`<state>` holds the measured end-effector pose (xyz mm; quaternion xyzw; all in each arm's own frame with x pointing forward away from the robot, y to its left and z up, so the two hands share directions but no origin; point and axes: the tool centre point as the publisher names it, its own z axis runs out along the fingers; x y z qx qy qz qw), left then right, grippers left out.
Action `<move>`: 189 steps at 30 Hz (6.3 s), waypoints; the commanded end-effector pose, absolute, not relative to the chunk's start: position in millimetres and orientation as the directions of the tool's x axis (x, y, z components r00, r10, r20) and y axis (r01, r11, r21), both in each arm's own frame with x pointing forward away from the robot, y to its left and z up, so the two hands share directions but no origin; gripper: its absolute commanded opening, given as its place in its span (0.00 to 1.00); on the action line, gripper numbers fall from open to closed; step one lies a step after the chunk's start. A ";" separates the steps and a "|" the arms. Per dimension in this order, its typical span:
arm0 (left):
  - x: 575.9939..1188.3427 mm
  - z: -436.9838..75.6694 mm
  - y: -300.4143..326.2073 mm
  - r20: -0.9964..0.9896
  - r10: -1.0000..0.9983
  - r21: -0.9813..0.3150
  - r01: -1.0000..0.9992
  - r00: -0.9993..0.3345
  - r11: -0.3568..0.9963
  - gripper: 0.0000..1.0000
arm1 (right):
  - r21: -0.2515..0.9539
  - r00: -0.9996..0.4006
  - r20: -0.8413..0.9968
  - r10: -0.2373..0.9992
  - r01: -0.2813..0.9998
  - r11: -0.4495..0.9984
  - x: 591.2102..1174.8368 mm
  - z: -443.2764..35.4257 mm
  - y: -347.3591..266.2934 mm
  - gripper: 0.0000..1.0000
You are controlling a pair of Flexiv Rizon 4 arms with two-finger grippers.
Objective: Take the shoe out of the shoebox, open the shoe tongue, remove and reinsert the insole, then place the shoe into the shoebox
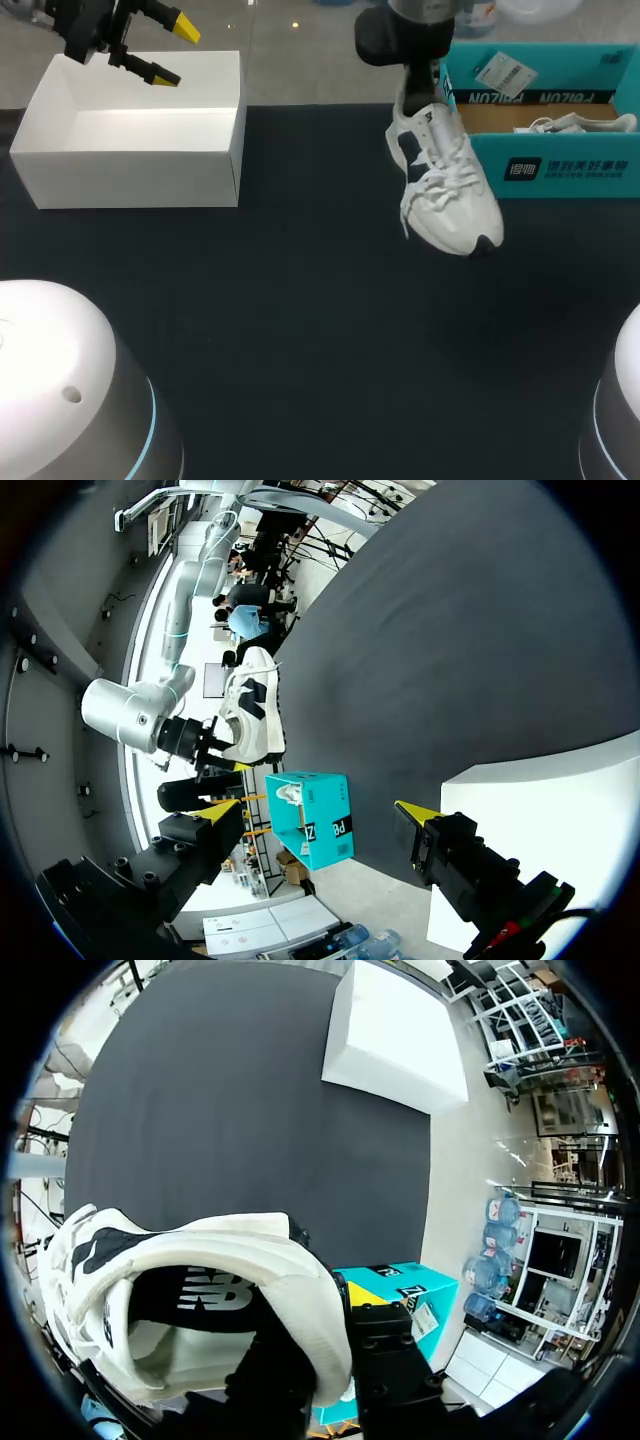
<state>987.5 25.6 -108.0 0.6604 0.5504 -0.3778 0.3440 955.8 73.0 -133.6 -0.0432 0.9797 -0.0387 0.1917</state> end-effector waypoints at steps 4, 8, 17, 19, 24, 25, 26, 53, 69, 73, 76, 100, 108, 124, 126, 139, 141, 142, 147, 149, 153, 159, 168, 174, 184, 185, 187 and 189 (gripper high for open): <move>987.5 -108.0 26.1 -0.876 0.469 0.039 0.987 0.110 -0.159 1.00 | -0.028 -0.930 -0.360 -0.071 -0.065 0.997 972.0 -119.9 -15.6 0.00; 987.5 -108.0 26.1 -0.876 0.469 0.039 0.987 0.110 -0.159 1.00 | -0.001 -0.929 -0.368 0.030 0.033 0.999 980.3 -120.4 -31.4 0.00; 987.5 -108.0 26.1 -0.876 0.469 0.039 0.987 0.110 -0.159 1.00 | -0.001 -0.929 -0.368 0.030 0.033 0.999 980.3 -120.4 -31.4 0.00; 987.5 -108.0 26.1 -0.876 0.469 0.039 0.987 0.110 -0.159 1.00 | -0.001 -0.929 -0.368 0.030 0.033 0.999 980.3 -120.4 -31.4 0.00; 987.5 -108.0 26.1 -0.876 0.469 0.039 0.987 0.110 -0.159 1.00 | -0.001 -0.929 -0.368 0.030 0.033 0.999 980.3 -120.4 -31.4 0.00; 987.5 -108.0 26.1 -0.876 0.469 0.039 0.987 0.110 -0.159 1.00 | 0.013 -0.929 -0.366 0.049 0.048 0.999 985.1 -121.2 -37.1 0.00; 987.5 -108.0 26.1 -0.876 0.469 0.039 0.987 0.110 -0.159 1.00 | 0.036 -0.926 -0.371 0.072 0.063 0.997 989.9 -121.1 -44.2 0.00; 987.5 -108.0 26.1 -0.876 0.469 0.039 0.987 0.110 -0.159 1.00 | -0.046 -0.907 -0.387 0.168 0.201 0.979 1146.9 -128.2 -220.6 0.00; 987.5 -108.0 26.1 -0.876 0.469 0.039 0.987 0.110 -0.159 1.00 | -0.018 -0.875 -0.416 0.245 0.278 0.960 1165.5 -125.1 -246.2 0.00; 987.5 -108.0 26.1 -0.876 0.469 0.039 0.987 0.110 -0.159 1.00 | -0.018 -0.875 -0.416 0.245 0.278 0.960 1165.5 -125.1 -246.2 0.00; 987.5 -108.0 26.1 -0.876 0.469 0.039 0.987 0.110 -0.159 1.00 | -0.018 -0.875 -0.416 0.245 0.278 0.960 1165.5 -125.1 -246.2 0.00; 987.5 -108.0 26.1 -0.876 0.469 0.039 0.987 0.110 -0.159 1.00 | -0.058 -0.886 -0.429 0.177 0.223 0.973 1233.2 -130.5 -297.9 0.00; 987.5 -108.0 26.1 -0.876 0.469 0.039 0.987 0.110 -0.159 1.00 | 0.072 -0.685 -0.392 0.614 0.642 0.763 1235.0 -134.4 -313.5 0.00; 987.5 -108.0 26.1 -0.876 0.469 0.039 0.987 0.110 -0.159 1.00 | 0.128 -0.035 -0.339 0.940 0.988 0.083 1229.6 -134.4 -319.3 0.00; 987.5 -108.0 26.1 -0.876 0.469 0.039 0.987 0.110 -0.159 1.00 | 0.128 -0.035 -0.339 0.940 0.988 0.083 1229.6 -134.4 -319.3 0.00; 987.5 -108.0 26.1 -0.876 0.469 0.039 0.987 0.110 -0.159 1.00 | 0.183 0.086 -0.329 0.940 0.983 -0.025 1224.1 -139.5 -314.3 0.00; 987.5 -108.0 26.1 -0.876 0.469 0.039 0.987 0.110 -0.159 1.00 | 0.206 0.152 -0.322 0.935 0.975 -0.087 1219.6 -140.4 -313.3 0.00; 987.5 -108.0 26.1 -0.876 0.469 0.039 0.987 0.110 -0.159 1.00 | 0.209 0.170 -0.335 0.927 0.972 -0.102 1217.4 -140.7 -312.7 0.00; 987.5 -108.0 26.1 -0.876 0.469 0.039 0.987 0.110 -0.159 1.00 | 0.207 0.200 -0.341 0.919 0.969 -0.134 1206.2 -144.2 -315.1 0.00; 987.5 -108.0 26.1 -0.876 0.469 0.039 0.987 0.110 -0.159 1.00 | 0.216 0.184 -0.328 0.927 0.970 -0.116 1201.8 -145.8 -318.1 0.00; 987.5 -108.0 26.1 -0.876 0.469 0.039 0.987 0.110 -0.159 1.00 | 0.214 0.164 -0.318 0.934 0.972 -0.098 1197.2 -148.6 -319.9 0.00; 987.5 -108.0 26.1 -0.876 0.469 0.039 0.987 0.110 -0.159 1.00 | 0.215 0.161 -0.333 0.929 0.972 -0.091 1190.0 -152.0 -317.6 0.00; 987.5 -108.0 26.1 -0.876 0.469 0.039 0.987 0.110 -0.159 1.00 | 0.237 0.254 -0.347 0.903 0.955 -0.177 1177.5 -196.2 -307.7 0.00; 987.5 -108.0 26.1 -0.876 0.469 0.039 0.987 0.110 -0.159 1.00 | 0.254 0.269 -0.371 0.889 0.950 -0.182 1182.2 -221.0 -314.1 0.00; 987.5 -108.0 26.1 -0.876 0.469 0.039 0.987 0.110 -0.159 1.00 | 0.232 0.253 -0.384 0.888 0.957 -0.172 1192.1 -252.6 -326.9 0.00; 987.5 -108.0 26.1 -0.876 0.469 0.039 0.987 0.110 -0.159 1.00 | 0.230 0.252 -0.375 0.892 0.958 -0.173 1192.5 -256.8 -328.0 0.00; 987.5 -108.0 26.1 -0.876 0.469 0.039 0.987 0.110 -0.159 1.00 | 0.229 0.250 -0.383 0.889 0.958 -0.170 1194.3 -265.0 -329.8 0.00; 987.5 -108.0 26.1 -0.876 0.469 0.039 0.987 0.110 -0.159 1.00 | 0.221 0.249 -0.392 0.886 0.960 -0.172 1197.4 -272.6 -332.8 0.00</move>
